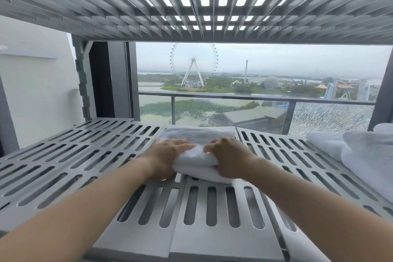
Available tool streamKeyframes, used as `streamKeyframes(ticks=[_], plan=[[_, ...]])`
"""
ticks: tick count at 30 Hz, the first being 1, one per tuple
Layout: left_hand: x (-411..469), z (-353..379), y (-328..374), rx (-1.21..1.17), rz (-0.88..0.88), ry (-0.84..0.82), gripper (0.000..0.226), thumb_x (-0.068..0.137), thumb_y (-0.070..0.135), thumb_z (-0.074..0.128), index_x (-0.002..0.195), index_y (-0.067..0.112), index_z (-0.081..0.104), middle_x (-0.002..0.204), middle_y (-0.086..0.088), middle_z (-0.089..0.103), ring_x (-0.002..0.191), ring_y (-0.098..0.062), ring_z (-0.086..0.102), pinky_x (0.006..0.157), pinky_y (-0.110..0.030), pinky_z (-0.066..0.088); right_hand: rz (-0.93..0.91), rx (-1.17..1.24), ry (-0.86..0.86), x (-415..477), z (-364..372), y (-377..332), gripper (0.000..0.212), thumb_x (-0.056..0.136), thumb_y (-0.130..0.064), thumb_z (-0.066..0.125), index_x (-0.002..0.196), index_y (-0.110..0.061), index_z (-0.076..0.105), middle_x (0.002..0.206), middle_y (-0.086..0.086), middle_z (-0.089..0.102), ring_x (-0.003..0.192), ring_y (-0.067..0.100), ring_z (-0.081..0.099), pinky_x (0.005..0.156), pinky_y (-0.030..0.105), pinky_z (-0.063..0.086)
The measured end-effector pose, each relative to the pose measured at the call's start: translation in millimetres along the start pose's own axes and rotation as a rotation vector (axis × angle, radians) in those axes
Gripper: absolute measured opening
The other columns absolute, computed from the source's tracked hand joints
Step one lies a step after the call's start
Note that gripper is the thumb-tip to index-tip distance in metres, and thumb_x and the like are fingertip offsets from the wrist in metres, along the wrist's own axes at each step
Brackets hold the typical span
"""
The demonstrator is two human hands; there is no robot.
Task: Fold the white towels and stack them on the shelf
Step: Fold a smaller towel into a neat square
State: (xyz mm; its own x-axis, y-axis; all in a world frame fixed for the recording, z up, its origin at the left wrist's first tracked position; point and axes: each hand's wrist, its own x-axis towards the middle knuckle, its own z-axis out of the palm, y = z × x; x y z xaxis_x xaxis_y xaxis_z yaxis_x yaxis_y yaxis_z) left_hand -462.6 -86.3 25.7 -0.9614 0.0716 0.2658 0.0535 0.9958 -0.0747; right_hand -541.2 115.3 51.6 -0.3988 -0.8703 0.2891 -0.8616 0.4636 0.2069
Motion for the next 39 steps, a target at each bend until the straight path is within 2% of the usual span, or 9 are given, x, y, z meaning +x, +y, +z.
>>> streamKeyframes(ticks=[6,10,15,20,23,26,31,34,39], plan=[[4,-3,-10,-0.006,-0.108,-0.028,0.077,0.081,0.002,0.05,0.137,0.05,0.025,0.148,0.019,0.027,0.136,-0.007,0.025,0.111,-0.056,0.019,0.009,0.373,0.068,-6,-3,29,0.054,0.07,-0.027,0.067,0.122,-0.026,0.055,0.118,-0.003,0.064,0.109,0.017,0.057,0.091,0.03,0.045],[4,-8,1,-0.063,-0.131,-0.122,0.087,0.073,0.009,0.056,0.141,0.046,0.017,0.151,0.018,0.018,0.14,-0.009,0.017,0.112,-0.06,0.003,0.057,0.365,0.04,-5,5,41,0.044,0.073,-0.031,0.069,0.116,-0.024,0.059,0.114,-0.004,0.064,0.107,0.017,0.057,0.09,0.035,0.046],[4,-12,12,-0.12,-0.022,-0.111,0.076,0.076,0.008,0.053,0.136,0.047,0.027,0.145,0.021,0.031,0.133,-0.009,0.03,0.11,-0.047,0.019,0.074,0.318,0.102,-2,17,40,0.027,0.076,-0.021,0.063,0.102,-0.018,0.064,0.098,0.0,0.068,0.094,0.021,0.062,0.078,0.034,0.05],[2,-15,-4,-0.004,-0.095,-0.072,0.071,0.086,0.0,0.044,0.133,0.051,0.032,0.148,0.019,0.027,0.138,-0.007,0.022,0.107,-0.067,0.01,-0.016,0.291,0.136,-4,13,31,0.031,0.076,-0.038,0.068,0.101,-0.02,0.068,0.1,-0.001,0.069,0.099,0.02,0.058,0.084,0.033,0.047],[-3,-16,-14,-0.076,-0.161,-0.109,0.083,0.081,-0.009,0.042,0.135,0.052,0.029,0.153,0.012,0.019,0.141,-0.01,0.014,0.114,-0.048,0.011,-0.076,0.321,0.044,-3,3,33,0.043,0.076,-0.047,0.066,0.113,-0.026,0.065,0.117,-0.007,0.066,0.11,0.012,0.055,0.097,0.03,0.042],[-4,-20,-8,-0.324,-0.186,-0.05,0.08,0.075,-0.013,0.033,0.131,0.042,0.045,0.149,0.008,0.031,0.139,-0.01,0.023,0.116,-0.03,0.015,-0.005,0.381,-0.001,1,-5,45,0.03,0.081,-0.026,0.054,0.108,-0.027,0.066,0.118,-0.005,0.065,0.111,0.013,0.056,0.1,0.032,0.041],[7,-29,31,-0.631,-0.194,-0.123,0.033,0.093,0.032,0.044,0.124,0.033,0.055,0.137,0.009,0.049,0.127,-0.011,0.041,0.108,-0.033,0.031,0.195,0.453,0.131,21,3,55,0.031,0.088,-0.011,0.044,0.098,-0.028,0.068,0.116,-0.001,0.065,0.107,0.016,0.059,0.091,0.029,0.044],[13,-25,51,-0.385,-0.155,-0.137,0.069,0.077,0.066,0.053,0.135,0.028,0.044,0.142,0.008,0.043,0.129,-0.012,0.039,0.108,-0.033,0.031,0.26,0.48,0.11,35,15,53,0.019,0.091,-0.026,0.049,0.101,-0.028,0.065,0.121,0.0,0.061,0.11,0.02,0.055,0.095,0.033,0.042],[11,-12,49,-0.22,-0.078,-0.092,0.073,0.08,0.051,0.06,0.143,0.031,0.029,0.148,0.006,0.031,0.136,-0.015,0.027,0.112,-0.037,0.022,0.329,0.553,0.067,40,30,44,0.022,0.089,-0.033,0.051,0.108,-0.03,0.062,0.123,0.003,0.06,0.097,0.02,0.06,0.088,0.032,0.047]])
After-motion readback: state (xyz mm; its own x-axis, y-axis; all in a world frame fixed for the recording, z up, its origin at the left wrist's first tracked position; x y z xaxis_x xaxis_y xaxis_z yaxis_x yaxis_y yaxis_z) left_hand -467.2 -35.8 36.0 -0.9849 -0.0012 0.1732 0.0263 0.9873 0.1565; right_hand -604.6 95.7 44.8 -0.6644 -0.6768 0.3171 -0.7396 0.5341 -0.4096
